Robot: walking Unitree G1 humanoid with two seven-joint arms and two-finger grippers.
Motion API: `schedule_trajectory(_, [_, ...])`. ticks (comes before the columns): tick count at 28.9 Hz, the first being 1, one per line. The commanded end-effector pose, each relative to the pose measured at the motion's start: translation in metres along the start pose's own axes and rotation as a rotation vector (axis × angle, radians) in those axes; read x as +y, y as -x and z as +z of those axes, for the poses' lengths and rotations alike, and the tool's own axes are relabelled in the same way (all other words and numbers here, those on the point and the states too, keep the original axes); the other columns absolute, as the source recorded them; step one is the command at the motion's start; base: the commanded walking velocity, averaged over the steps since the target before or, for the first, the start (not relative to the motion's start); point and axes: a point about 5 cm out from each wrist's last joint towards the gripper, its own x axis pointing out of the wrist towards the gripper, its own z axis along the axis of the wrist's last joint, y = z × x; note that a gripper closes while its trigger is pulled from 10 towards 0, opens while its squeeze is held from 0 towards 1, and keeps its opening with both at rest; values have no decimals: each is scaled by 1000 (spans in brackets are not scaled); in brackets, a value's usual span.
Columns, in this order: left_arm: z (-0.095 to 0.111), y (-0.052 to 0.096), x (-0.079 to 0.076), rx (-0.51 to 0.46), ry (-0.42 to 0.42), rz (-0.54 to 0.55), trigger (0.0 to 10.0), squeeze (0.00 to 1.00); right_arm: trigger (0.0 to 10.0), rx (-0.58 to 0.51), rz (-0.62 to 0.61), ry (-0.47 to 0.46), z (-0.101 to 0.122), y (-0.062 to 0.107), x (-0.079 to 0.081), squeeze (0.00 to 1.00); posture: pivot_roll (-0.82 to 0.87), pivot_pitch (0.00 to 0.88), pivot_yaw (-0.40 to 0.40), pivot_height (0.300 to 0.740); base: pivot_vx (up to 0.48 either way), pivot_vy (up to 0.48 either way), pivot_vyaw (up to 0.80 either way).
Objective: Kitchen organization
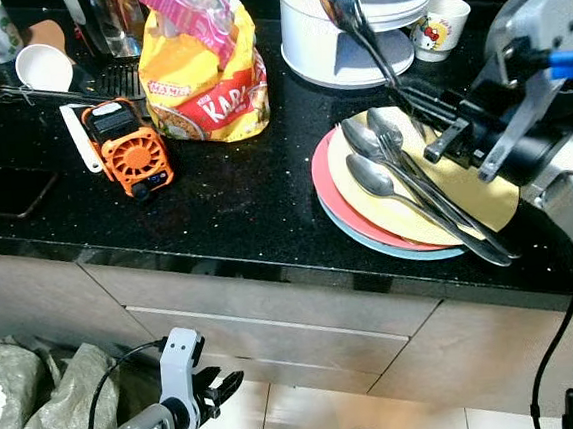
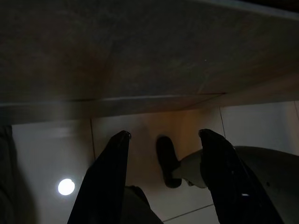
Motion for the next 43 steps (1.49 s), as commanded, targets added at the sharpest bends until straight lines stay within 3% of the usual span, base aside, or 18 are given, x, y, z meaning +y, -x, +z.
schedule_trajectory(1, [-10,2,-3,23,18,-6,10000,0,0,58,65,42,-1,2,10,0,50,134,-15,740,0,0,0])
schedule_trajectory(6, [-12,3,-4,26,23,-5,10000,0,0,397,135,102,-32,17,21,0,45,139,-16,740,0,0,0])
schedule_trajectory(13, [-13,3,-5,27,26,-8,10000,0,275,482,44,103,-41,15,13,0,43,140,-18,740,0,0,0])
schedule_trajectory(15, [-13,3,-5,26,26,-8,10000,0,1922,489,24,106,-42,15,11,141,43,140,-18,740,0,0,0])
schedule_trajectory(16, [-13,3,-5,25,26,-9,10000,0,1216,500,-6,109,-43,14,7,922,41,142,-18,740,0,0,0])
schedule_trajectory(17, [-13,3,-5,25,27,-9,10000,0,2588,510,-41,112,-44,14,3,1000,41,142,-18,740,0,0,0])
schedule_trajectory(18, [-13,3,-5,26,27,-9,10000,0,8941,518,-71,121,-45,13,0,1000,41,142,-18,740,0,0,0])
schedule_trajectory(19, [-13,3,-6,26,27,-10,10000,0,10000,521,-90,124,-45,13,-2,1000,40,142,-19,740,0,0,0])
schedule_trajectory(21, [-13,3,-6,27,27,-10,10000,0,10000,520,-87,125,-45,12,-1,945,41,141,-20,740,0,0,0])
schedule_trajectory(22, [-14,3,-6,28,27,-10,10000,0,10000,518,-78,125,-45,12,0,718,41,142,-18,740,0,0,0])
schedule_trajectory(32, [-14,3,-5,31,22,-9,10000,0,10000,428,-24,65,-40,4,9,608,43,138,-21,740,0,0,0])
schedule_trajectory(35, [-14,3,-5,32,21,-10,10000,0,10000,439,-26,55,-43,0,10,0,45,133,-25,740,0,0,0])
schedule_trajectory(38, [-14,3,-6,33,21,-10,10000,0,10000,442,-22,32,-46,-3,12,0,45,132,-26,740,0,0,0])
schedule_trajectory(39, [-14,3,-6,34,22,-11,10000,0,4667,444,-20,4,-48,-5,13,0,45,132,-26,740,0,0,0])
schedule_trajectory(40, [-15,2,-6,34,22,-11,10000,0,4667,443,-20,-9,-49,-6,13,0,45,132,-26,740,0,0,0])
schedule_trajectory(41, [-15,2,-7,35,22,-12,10000,0,2275,442,-21,-15,-49,-7,13,0,45,132,-26,740,0,0,0])
schedule_trajectory(42, [-15,2,-7,35,22,-12,10000,0,2275,442,-21,-15,-49,-7,13,0,45,132,-26,740,0,0,0])
schedule_trajectory(43, [-15,2,-7,35,22,-12,10000,0,0,442,-23,-20,-49,-7,13,0,45,132,-26,740,0,0,0])
